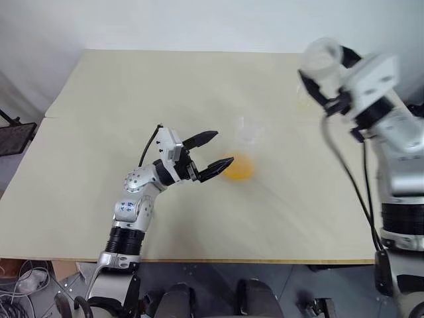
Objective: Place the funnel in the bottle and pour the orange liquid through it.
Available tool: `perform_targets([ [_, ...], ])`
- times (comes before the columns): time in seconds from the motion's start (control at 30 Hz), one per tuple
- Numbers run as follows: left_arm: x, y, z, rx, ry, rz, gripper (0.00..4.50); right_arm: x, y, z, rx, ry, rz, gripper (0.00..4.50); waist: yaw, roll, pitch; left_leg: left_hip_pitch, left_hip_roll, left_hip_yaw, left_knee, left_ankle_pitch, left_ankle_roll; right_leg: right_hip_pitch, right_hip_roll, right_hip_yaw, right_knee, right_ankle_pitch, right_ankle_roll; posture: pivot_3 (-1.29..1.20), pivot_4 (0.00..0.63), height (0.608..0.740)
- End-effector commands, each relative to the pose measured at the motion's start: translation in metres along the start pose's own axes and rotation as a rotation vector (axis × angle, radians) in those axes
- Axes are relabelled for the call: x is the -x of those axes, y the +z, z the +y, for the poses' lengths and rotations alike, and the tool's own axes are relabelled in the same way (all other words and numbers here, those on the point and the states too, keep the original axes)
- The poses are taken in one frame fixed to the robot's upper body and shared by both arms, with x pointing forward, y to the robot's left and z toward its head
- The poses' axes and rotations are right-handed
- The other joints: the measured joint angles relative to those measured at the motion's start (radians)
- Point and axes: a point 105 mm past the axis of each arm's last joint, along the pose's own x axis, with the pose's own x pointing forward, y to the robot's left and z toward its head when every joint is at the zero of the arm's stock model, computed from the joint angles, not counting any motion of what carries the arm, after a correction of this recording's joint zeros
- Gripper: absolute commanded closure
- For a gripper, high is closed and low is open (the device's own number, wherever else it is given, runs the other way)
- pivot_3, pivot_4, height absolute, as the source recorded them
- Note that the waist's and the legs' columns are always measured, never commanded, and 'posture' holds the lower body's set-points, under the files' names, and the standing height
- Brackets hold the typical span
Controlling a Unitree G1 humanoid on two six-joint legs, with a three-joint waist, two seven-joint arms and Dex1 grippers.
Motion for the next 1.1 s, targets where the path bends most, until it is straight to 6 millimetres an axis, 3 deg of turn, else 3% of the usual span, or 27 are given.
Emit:
perform_targets([
  [0.03, -0.001, 0.004, -0.001, -0.016, -0.013, -0.009, 0.0, 0.036, -0.009, -0.044, -0.161, -0.151, 0.051, 2.07, 0.009, 0.0, 0.0, 0.0, 0.0, 0.001, 0.0, 0.0, 0.0, 0.0, 0.0, 0.0, 0.0, 0.0, 0.0, 0.0, 0.15, 0.74],
  [0.13, -0.001, 0.004, -0.001, -0.013, -0.014, -0.007, 0.0, 0.066, -0.042, -0.069, -0.225, -0.332, 0.179, 2.07, 0.017, 0.0, 0.0, 0.0, 0.0, 0.006, 0.0, 0.0, 0.0, 0.0, 0.0, 0.0, -0.001, 0.0, 0.0, 0.0, 0.15, 0.74],
  [0.27, 0.0, 0.003, -0.003, -0.007, -0.016, -0.003, 0.0, 0.102, -0.08, -0.076, -0.27, -0.467, 0.298, 2.07, 0.018, 0.0, 0.0, 0.0, 0.0, 0.009, 0.0, 0.0, 0.0, -0.001, 0.0, 0.001, -0.001, 0.0, 0.0, 0.0, 0.15, 0.74],
  [0.47, 0.003, 0.004, -0.003, -0.005, -0.017, 0.007, 0.0, 0.137, -0.107, -0.076, -0.373, -0.595, 0.308, 2.07, 0.016, 0.0, 0.0, 0.001, 0.001, 0.011, 0.0, 0.0, 0.0, -0.001, 0.0, 0.002, -0.001, 0.0, 0.0, 0.0, 0.15, 0.74],
  [0.6, 0.004, 0.005, -0.003, -0.007, -0.015, 0.013, 0.0, 0.145, -0.112, -0.067, -0.462, -0.58, 0.282, 2.07, 0.017, 0.0, 0.0, 0.001, 0.001, 0.011, 0.0, 0.0, 0.0, -0.001, 0.0, 0.002, -0.001, 0.0, 0.0, 0.0, 0.15, 0.74],
  [0.8, 0.007, 0.007, -0.001, -0.012, -0.012, 0.021, 0.0, 0.163, -0.118, -0.068, -0.45, -0.648, 0.304, 0.05, 0.019, 0.0, 0.0, 0.001, 0.0, 0.01, 0.0, 0.0, 0.0, -0.001, 0.0, 0.002, -0.001, 0.0, 0.0, 0.0, 0.15, 0.74],
  [1.1, 0.016, 0.009, 0.007, -0.055, 0.009, 0.06, 0.0, 0.166, -0.077, -0.072, -0.359, -0.571, 0.194, 0.02, 0.019, 0.0, 0.0, 0.001, 0.0, 0.011, 0.0, 0.0, 0.0, -0.001, 0.0, 0.002, -0.001, 0.0, 0.0, 0.0, 0.15, 0.74],
])
